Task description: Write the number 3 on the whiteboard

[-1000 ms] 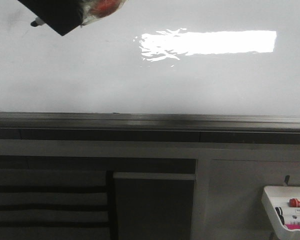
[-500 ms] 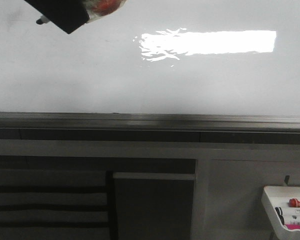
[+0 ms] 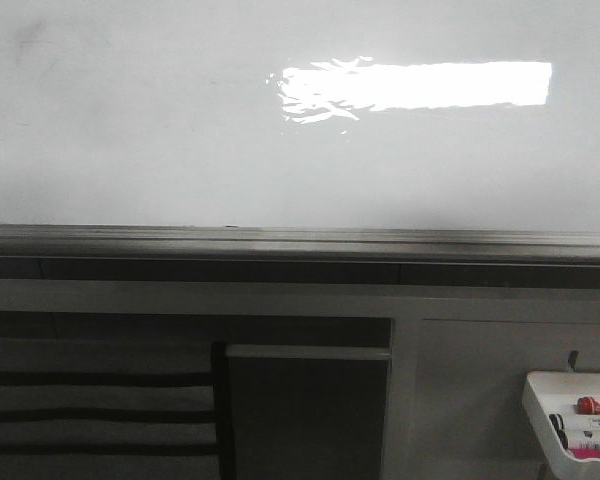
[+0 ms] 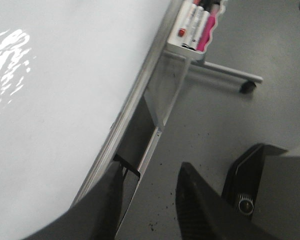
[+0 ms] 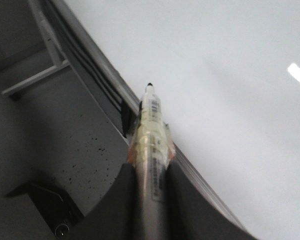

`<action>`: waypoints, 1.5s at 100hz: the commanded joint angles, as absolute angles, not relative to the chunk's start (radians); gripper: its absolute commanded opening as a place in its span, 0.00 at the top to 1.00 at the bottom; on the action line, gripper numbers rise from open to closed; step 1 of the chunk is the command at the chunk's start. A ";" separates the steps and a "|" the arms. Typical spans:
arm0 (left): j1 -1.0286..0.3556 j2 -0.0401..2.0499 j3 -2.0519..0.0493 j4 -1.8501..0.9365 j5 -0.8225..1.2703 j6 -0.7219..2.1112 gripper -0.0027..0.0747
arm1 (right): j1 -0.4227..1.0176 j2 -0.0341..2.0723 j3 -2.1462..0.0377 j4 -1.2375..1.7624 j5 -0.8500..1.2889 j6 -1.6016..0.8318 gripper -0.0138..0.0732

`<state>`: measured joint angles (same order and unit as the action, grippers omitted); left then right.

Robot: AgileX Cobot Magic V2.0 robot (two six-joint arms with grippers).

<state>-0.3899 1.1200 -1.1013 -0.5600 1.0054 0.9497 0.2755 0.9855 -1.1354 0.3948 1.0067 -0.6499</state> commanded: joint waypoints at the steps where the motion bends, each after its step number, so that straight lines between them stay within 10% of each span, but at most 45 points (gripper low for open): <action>1: -0.346 1.028 -1.038 -0.636 0.845 0.867 0.71 | 0.233 0.906 -1.070 0.389 0.883 -0.537 0.91; 39: -0.279 0.870 -0.831 -0.638 0.623 0.793 0.81 | 0.221 0.843 -0.903 0.459 0.685 -0.503 0.91; 98: -0.279 0.876 -0.831 -0.640 0.623 0.793 0.86 | 0.473 1.286 -1.312 0.218 0.760 -0.291 0.91; 150: -0.279 0.876 -0.831 -0.631 0.623 0.793 0.86 | 0.405 1.421 -1.390 0.066 0.777 -0.196 0.91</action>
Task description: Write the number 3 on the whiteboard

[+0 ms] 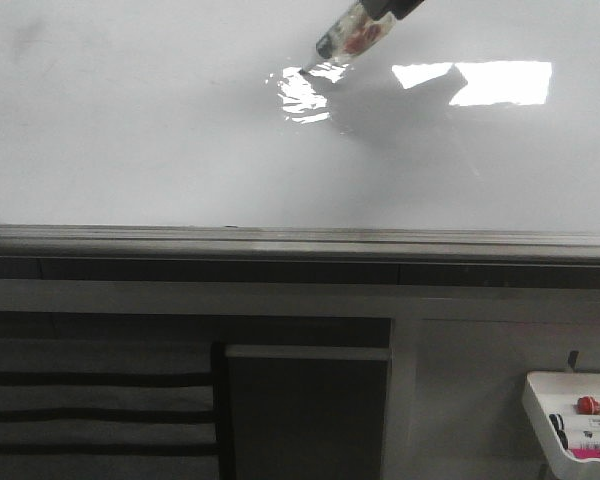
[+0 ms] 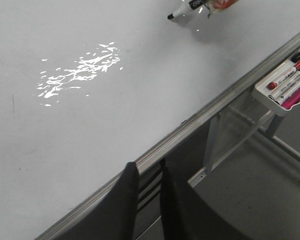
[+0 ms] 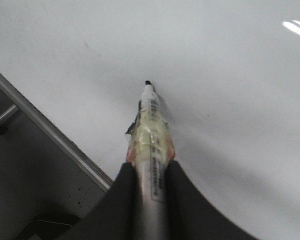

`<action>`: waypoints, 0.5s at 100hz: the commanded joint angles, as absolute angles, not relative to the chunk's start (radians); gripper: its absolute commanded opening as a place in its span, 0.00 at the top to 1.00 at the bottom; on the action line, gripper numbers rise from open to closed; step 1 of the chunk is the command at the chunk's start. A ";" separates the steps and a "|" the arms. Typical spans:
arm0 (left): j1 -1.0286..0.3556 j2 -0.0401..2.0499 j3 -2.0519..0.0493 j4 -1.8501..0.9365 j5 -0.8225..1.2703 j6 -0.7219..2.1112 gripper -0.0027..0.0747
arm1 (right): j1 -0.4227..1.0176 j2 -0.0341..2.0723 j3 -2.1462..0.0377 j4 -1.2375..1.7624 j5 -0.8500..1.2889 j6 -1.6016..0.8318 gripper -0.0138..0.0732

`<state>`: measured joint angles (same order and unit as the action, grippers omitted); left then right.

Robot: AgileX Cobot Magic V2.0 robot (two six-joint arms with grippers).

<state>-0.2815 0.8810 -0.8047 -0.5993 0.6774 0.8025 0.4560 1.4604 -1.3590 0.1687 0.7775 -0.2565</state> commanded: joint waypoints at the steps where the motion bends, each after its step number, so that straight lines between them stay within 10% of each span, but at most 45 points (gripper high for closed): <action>1: -0.279 0.876 -0.831 -0.632 0.623 0.793 0.86 | 0.402 1.419 -1.390 0.066 0.795 -0.196 0.91; 50: -0.279 0.876 -0.831 -0.600 0.603 0.793 0.86 | 0.410 1.395 -1.275 0.177 0.843 -0.270 0.91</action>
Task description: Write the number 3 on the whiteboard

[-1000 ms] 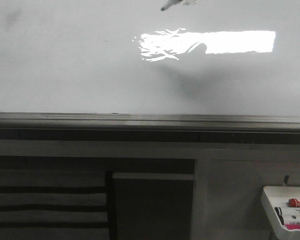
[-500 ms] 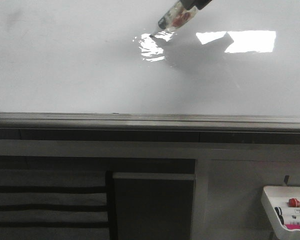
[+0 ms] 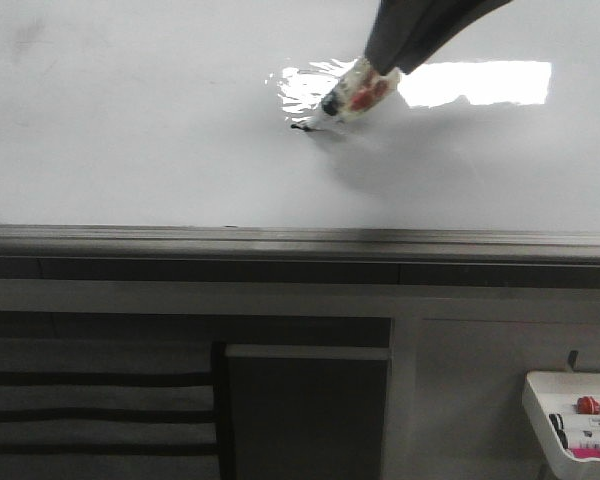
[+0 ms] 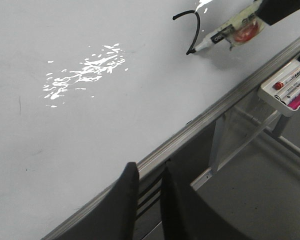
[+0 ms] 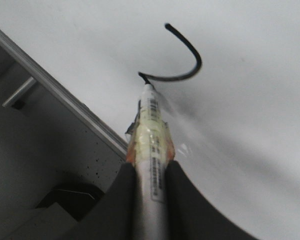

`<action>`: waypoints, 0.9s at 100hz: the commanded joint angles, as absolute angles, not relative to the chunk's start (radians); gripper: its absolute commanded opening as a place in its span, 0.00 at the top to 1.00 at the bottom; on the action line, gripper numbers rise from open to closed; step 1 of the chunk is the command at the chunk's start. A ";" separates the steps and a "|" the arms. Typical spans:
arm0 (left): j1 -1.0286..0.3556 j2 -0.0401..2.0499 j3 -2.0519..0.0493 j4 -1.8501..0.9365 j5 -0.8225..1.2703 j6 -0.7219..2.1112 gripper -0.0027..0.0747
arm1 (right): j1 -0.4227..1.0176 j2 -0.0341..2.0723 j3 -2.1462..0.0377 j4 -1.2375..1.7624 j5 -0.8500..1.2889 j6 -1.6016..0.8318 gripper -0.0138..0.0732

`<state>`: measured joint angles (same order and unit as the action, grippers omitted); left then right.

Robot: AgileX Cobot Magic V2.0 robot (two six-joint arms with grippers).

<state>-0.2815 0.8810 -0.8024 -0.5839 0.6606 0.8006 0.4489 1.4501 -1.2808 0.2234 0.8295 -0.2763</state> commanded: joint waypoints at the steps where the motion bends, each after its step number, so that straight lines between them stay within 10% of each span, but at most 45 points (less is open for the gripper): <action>1: -0.279 0.876 -0.831 -0.600 0.600 0.793 0.86 | 0.410 1.393 -1.270 0.191 0.843 -0.272 0.91; 23: -0.279 0.876 -0.833 -0.607 0.535 0.793 0.86 | 0.540 1.452 -1.227 0.323 0.572 -0.326 0.91; 90: -0.375 0.879 -0.880 -0.713 0.659 1.081 0.86 | 0.582 1.176 -1.218 0.337 0.817 -0.938 0.91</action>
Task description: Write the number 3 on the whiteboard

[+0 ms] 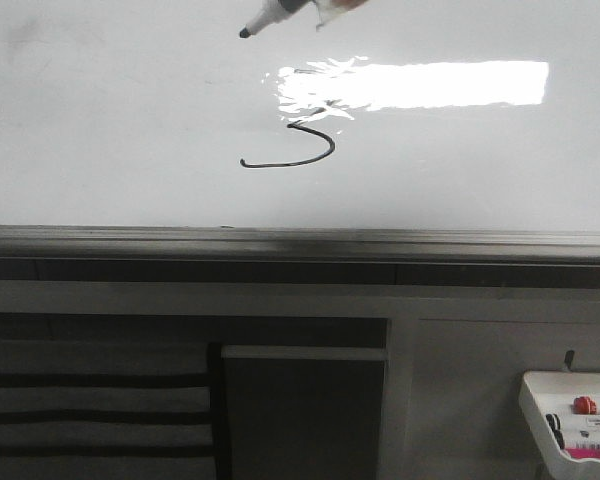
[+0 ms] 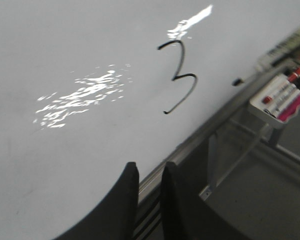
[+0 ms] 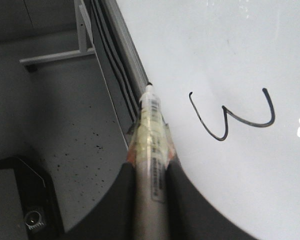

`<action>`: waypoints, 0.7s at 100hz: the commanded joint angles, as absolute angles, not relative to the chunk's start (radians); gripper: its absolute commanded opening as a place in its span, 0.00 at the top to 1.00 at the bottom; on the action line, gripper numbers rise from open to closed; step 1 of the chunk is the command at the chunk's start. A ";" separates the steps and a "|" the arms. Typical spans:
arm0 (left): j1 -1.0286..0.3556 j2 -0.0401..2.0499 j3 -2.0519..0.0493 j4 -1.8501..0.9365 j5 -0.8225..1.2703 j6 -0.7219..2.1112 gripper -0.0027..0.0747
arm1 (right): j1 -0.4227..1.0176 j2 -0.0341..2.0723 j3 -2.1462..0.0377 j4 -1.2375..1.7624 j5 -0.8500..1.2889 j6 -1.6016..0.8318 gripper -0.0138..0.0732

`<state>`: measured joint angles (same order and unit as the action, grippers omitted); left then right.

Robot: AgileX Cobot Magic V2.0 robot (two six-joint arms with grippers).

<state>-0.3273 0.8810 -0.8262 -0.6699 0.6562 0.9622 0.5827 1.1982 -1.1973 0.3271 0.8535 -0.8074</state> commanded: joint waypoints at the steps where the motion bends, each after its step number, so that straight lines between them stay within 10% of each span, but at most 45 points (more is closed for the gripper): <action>1: -0.385 0.878 -0.882 -0.713 0.658 1.089 0.86 | 0.582 1.176 -1.218 0.337 0.819 -0.947 0.91; 52: -0.619 1.132 -1.009 -0.667 0.577 1.216 0.84 | 0.582 1.176 -1.218 0.337 0.813 -1.031 0.91; 70: -0.664 1.172 -1.023 -0.624 0.570 1.218 0.57 | 0.582 1.176 -1.218 0.337 0.813 -1.031 0.91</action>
